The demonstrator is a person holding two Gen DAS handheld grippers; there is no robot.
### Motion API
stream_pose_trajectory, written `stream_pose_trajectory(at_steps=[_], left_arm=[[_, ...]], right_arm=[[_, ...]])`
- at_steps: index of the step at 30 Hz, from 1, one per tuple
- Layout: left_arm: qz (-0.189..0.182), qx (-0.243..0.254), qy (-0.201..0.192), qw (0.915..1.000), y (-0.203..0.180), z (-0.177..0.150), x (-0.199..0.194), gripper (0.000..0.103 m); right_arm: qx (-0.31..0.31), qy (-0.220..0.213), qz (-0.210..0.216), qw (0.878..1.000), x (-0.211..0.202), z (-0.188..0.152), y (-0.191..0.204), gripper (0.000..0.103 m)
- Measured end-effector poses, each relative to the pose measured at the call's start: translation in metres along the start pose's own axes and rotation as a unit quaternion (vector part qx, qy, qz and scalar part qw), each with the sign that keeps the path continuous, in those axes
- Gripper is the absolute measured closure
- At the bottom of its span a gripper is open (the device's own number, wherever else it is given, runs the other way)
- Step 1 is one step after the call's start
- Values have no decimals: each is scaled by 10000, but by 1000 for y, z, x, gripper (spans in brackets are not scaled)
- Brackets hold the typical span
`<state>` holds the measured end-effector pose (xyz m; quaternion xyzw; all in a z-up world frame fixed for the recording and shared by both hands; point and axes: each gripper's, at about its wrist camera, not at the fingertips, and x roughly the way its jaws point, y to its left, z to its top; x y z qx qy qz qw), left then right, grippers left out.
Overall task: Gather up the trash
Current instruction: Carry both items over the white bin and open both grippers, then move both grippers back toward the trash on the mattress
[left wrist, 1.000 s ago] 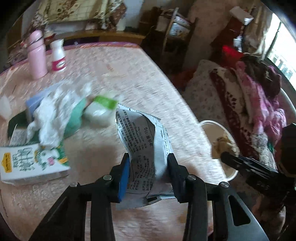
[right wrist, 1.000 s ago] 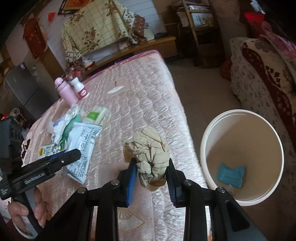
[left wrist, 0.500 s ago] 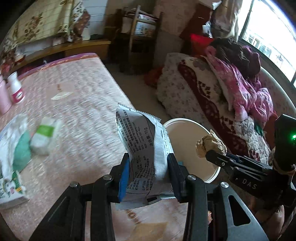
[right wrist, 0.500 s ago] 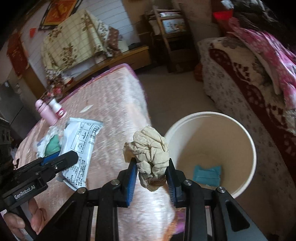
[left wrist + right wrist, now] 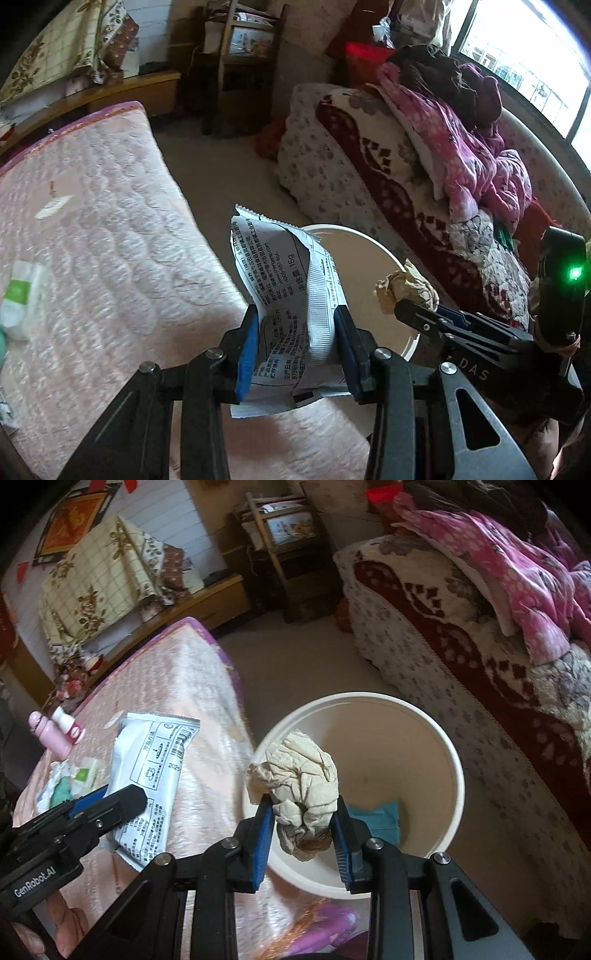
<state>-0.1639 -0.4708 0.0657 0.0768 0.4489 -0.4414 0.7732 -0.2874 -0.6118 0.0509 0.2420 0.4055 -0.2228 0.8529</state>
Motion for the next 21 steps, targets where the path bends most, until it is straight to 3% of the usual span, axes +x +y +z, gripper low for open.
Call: stream_pose_trajectory(at_steps=[7, 8, 9, 10, 11, 16, 21], left_arm=[[-60, 109, 76, 9999, -13, 2, 17, 60], [-64, 121, 81, 9999, -14, 3, 19, 58], [-80, 125, 93, 9998, -15, 4, 20, 56], [-108, 119, 103, 9998, -15, 4, 22, 54], [-149, 110, 109, 9998, -15, 5, 23, 53], [-306, -22, 134, 9994, -12, 6, 26, 38], [-185, -1, 73, 9998, -6, 4, 18, 37]], right_arm=[[173, 14, -246, 9995, 9, 1, -17, 68], [208, 15, -308, 9993, 10, 2, -19, 63], [275, 16, -373, 9989, 11, 2, -22, 47], [327, 4, -392, 9987, 11, 3, -25, 37], [391, -37, -384, 9985, 11, 2, -28, 32], [567, -73, -368, 9977, 9, 4, -36, 32], [556, -85, -353, 9978, 7, 4, -35, 32]])
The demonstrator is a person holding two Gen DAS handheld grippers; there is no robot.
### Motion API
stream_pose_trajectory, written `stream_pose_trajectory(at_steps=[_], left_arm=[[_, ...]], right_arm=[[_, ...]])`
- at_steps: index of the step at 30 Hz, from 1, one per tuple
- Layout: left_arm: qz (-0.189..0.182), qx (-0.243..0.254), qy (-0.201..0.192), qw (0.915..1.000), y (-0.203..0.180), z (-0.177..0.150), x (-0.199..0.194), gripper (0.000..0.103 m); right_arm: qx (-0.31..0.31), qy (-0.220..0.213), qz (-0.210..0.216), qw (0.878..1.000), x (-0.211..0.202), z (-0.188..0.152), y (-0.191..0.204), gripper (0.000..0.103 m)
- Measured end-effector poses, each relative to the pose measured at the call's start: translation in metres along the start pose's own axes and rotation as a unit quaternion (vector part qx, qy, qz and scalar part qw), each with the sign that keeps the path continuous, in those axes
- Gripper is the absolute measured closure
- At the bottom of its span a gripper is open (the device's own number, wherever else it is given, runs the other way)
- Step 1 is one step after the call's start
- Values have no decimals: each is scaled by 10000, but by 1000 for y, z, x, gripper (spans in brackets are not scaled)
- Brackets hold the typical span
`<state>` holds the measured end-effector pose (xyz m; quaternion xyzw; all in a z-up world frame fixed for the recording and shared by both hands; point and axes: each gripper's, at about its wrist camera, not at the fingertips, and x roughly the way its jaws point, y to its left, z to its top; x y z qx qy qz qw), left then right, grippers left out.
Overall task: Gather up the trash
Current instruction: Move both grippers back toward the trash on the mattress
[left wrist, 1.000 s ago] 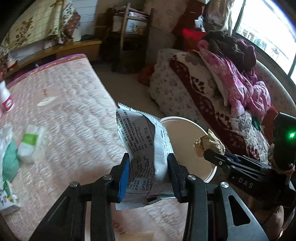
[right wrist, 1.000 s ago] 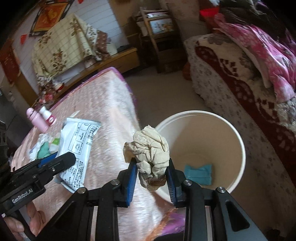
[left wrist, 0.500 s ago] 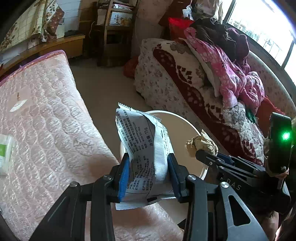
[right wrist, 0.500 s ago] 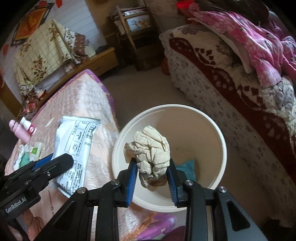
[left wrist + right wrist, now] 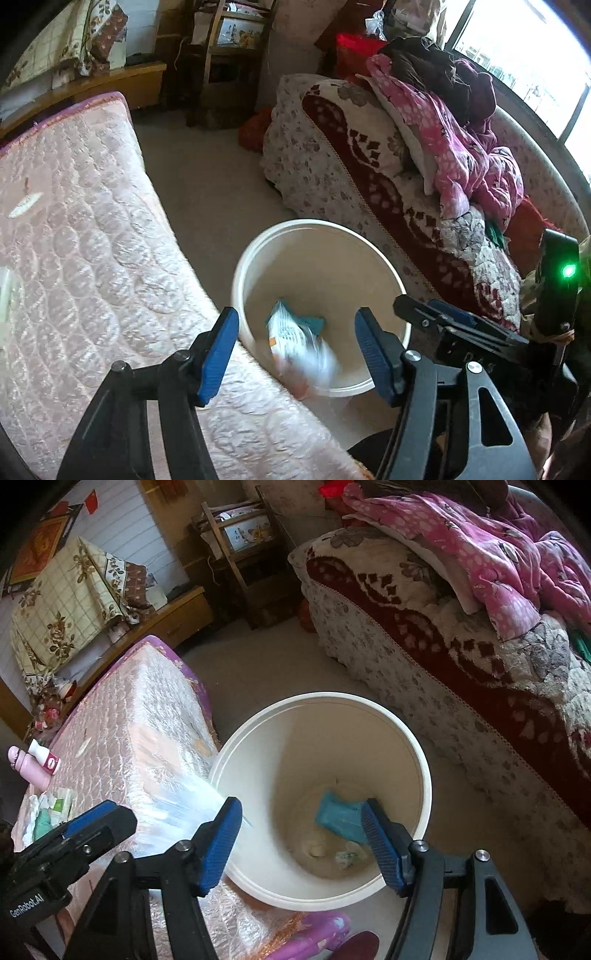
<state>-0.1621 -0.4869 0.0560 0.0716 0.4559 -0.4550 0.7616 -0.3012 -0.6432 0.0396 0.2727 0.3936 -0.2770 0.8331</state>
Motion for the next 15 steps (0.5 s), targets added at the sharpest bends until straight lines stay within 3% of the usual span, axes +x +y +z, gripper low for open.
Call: stream_pose_trajectory(at_steps=[15], left_arm=[[821, 155, -717, 9939, 30, -22, -75, 37]], right_arm=[[-452, -47, 86, 9989, -13, -12, 44, 32]])
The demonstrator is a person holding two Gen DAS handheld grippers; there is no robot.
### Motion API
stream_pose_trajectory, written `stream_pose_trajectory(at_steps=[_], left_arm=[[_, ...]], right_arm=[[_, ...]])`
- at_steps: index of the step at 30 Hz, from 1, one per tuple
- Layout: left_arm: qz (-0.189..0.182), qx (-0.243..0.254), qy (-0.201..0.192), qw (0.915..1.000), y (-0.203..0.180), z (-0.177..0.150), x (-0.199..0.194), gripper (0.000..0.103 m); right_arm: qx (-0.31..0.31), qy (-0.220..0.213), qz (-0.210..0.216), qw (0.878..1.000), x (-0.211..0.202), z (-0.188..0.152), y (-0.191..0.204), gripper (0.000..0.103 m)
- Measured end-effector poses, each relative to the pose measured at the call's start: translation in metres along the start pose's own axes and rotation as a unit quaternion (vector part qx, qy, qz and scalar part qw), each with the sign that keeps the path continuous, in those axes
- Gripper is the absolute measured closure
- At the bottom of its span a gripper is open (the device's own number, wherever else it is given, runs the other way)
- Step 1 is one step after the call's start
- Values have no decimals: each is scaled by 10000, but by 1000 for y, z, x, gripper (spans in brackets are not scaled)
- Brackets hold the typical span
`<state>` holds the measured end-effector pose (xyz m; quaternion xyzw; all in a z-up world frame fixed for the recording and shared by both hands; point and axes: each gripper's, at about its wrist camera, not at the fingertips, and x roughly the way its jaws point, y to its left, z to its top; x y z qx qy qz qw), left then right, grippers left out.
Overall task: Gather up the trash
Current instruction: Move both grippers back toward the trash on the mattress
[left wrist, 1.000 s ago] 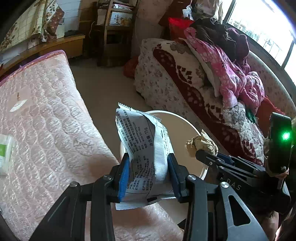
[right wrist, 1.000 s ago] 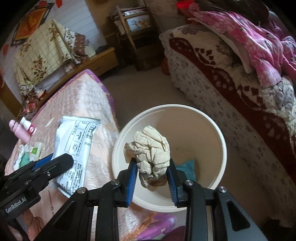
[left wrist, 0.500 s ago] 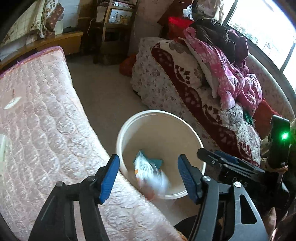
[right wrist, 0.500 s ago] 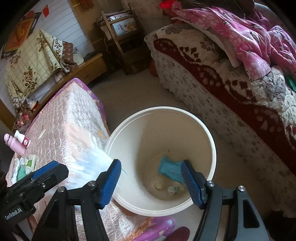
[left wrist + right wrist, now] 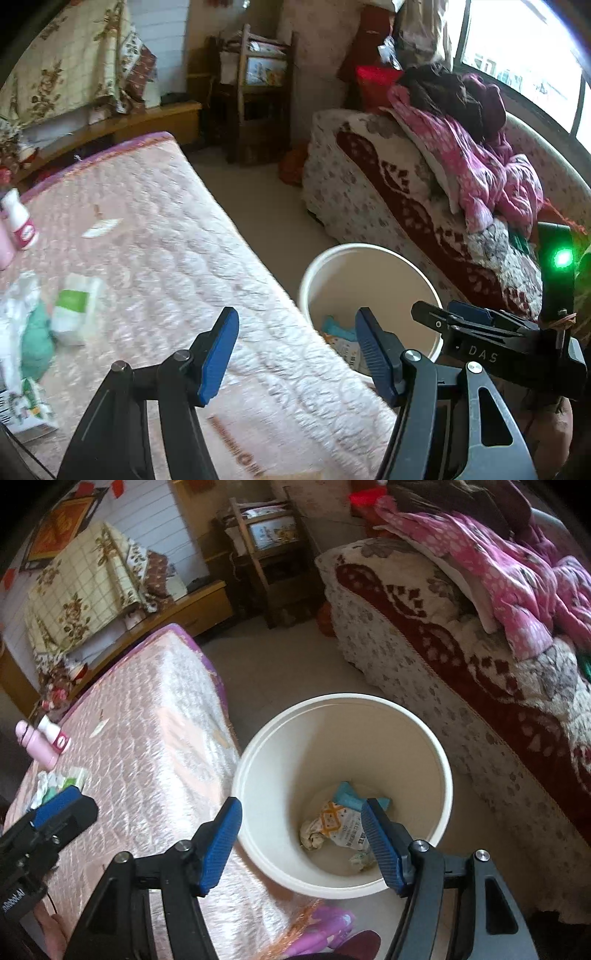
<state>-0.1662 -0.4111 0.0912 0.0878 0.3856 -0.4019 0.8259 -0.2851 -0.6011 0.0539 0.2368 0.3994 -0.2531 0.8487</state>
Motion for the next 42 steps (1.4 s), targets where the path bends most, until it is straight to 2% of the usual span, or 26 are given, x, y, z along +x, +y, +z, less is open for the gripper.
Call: stream_pose_trajectory(at_steps=[5, 10, 19, 23, 26, 28, 32, 35, 36, 38, 41, 42], left_arm=[[310, -65, -199, 9993, 22, -8, -24, 37], [656, -254, -160, 9974, 54, -22, -39, 37], [1064, -724, 50, 9917, 115, -41, -43, 37], [1221, -870, 288, 9883, 141, -44, -35, 37], [1193, -1203, 142, 9854, 167, -47, -58, 37], [1302, -1205, 59, 9841, 180, -48, -76, 37], [2013, -1218, 36, 9719, 220, -58, -107, 37], [2335, -1548, 225, 9597, 257, -74, -116, 37], [2281, -1760, 330, 9570, 269, -82, -115, 37], [1979, -2047, 444, 9576, 278, -96, -115, 37], [1521, -2166, 669, 9620, 263, -119, -111, 36], [1543, -2009, 582, 9656, 247, -123, -112, 36]], right_arm=[[-283, -45, 123, 9995, -8, -5, 30, 32], [-637, 8, 365, 9973, -13, -12, 71, 32], [-1193, 167, 818, 9893, -15, -31, 140, 32], [-1470, 201, 933, 9845, -19, -40, 167, 32], [-1597, 254, 1025, 9815, -19, -45, 181, 32], [-1673, 274, 1051, 9799, -20, -48, 188, 32], [-1709, 352, 1114, 9783, -14, -52, 196, 32], [-1714, 462, 1211, 9766, -7, -55, 205, 32], [-1729, 476, 1225, 9761, -7, -56, 207, 32], [-1779, 489, 1247, 9749, -6, -59, 212, 32], [-1847, 490, 1251, 9736, -7, -61, 217, 32], [-1854, 479, 1233, 9737, -7, -61, 218, 32]])
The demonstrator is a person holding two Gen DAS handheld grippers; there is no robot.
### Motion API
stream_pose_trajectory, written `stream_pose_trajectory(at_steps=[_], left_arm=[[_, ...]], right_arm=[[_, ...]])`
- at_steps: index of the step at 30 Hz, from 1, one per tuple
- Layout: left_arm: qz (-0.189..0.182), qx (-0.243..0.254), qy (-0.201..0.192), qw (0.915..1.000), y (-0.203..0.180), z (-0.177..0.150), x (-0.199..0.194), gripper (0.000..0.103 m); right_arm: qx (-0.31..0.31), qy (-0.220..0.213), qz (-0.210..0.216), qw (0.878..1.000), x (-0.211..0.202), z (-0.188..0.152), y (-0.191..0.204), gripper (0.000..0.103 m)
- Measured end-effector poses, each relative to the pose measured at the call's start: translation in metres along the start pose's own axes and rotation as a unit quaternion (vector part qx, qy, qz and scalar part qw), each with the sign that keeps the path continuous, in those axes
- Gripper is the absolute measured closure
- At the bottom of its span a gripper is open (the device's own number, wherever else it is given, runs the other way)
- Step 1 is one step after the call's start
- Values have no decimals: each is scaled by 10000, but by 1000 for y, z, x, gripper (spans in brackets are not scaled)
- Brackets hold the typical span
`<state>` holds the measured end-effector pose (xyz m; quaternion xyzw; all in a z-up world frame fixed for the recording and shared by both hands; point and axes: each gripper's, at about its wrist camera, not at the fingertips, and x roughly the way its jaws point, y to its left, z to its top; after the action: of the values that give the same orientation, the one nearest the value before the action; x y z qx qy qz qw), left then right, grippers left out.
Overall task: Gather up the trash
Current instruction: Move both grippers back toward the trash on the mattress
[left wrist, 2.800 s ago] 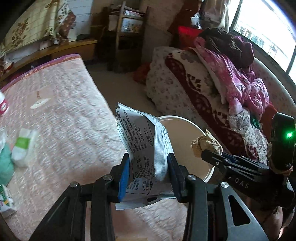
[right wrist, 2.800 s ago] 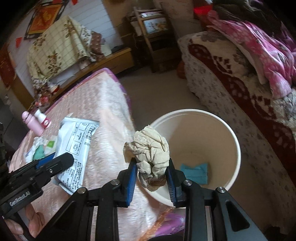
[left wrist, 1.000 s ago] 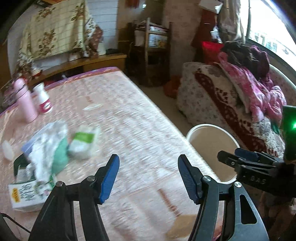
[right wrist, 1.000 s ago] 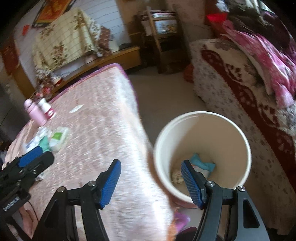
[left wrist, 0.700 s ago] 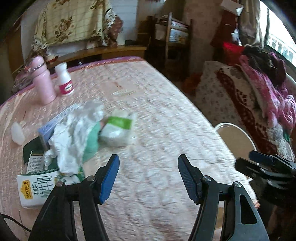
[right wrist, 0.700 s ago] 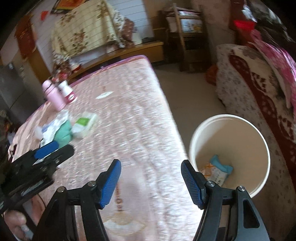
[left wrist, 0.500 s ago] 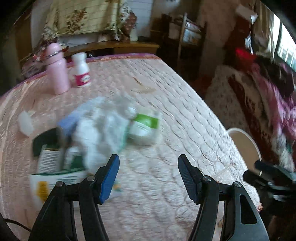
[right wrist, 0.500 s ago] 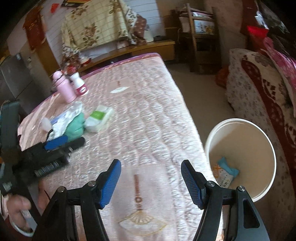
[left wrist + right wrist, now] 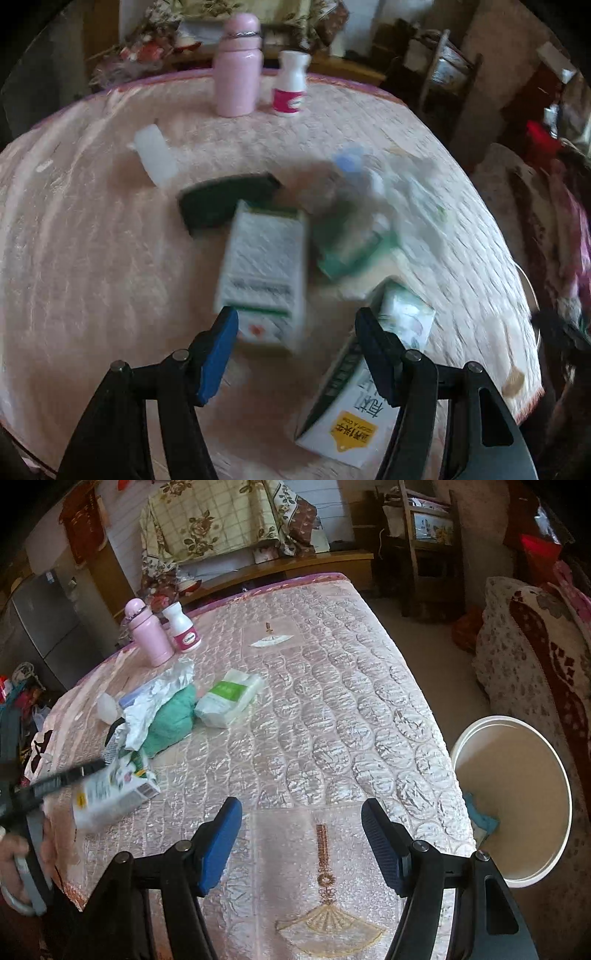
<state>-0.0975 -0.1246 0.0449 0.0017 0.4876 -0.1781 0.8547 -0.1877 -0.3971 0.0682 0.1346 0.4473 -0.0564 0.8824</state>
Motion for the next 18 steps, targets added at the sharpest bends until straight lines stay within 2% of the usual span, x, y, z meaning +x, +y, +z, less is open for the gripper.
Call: stream_pose_trajectory(at_steps=[2, 4, 7, 13, 18], left_arm=[[-223, 180, 42, 9996, -17, -12, -3, 36], [-713, 111, 185, 9972, -27, -20, -4, 36], [-842, 42, 195, 9962, -33, -26, -7, 36], [-574, 90, 135, 9982, -13, -37, -28, 36], [40, 314, 178, 9993, 6, -51, -32, 36]], right_arm=[[20, 9, -29, 10000, 1, 1, 0, 32], [63, 31, -11, 10000, 2, 2, 1, 32], [36, 110, 84, 9999, 3, 2, 8, 32], [-220, 158, 210, 9994, 0, -6, 27, 32], [-233, 238, 257, 9991, 4, -10, 30, 32]])
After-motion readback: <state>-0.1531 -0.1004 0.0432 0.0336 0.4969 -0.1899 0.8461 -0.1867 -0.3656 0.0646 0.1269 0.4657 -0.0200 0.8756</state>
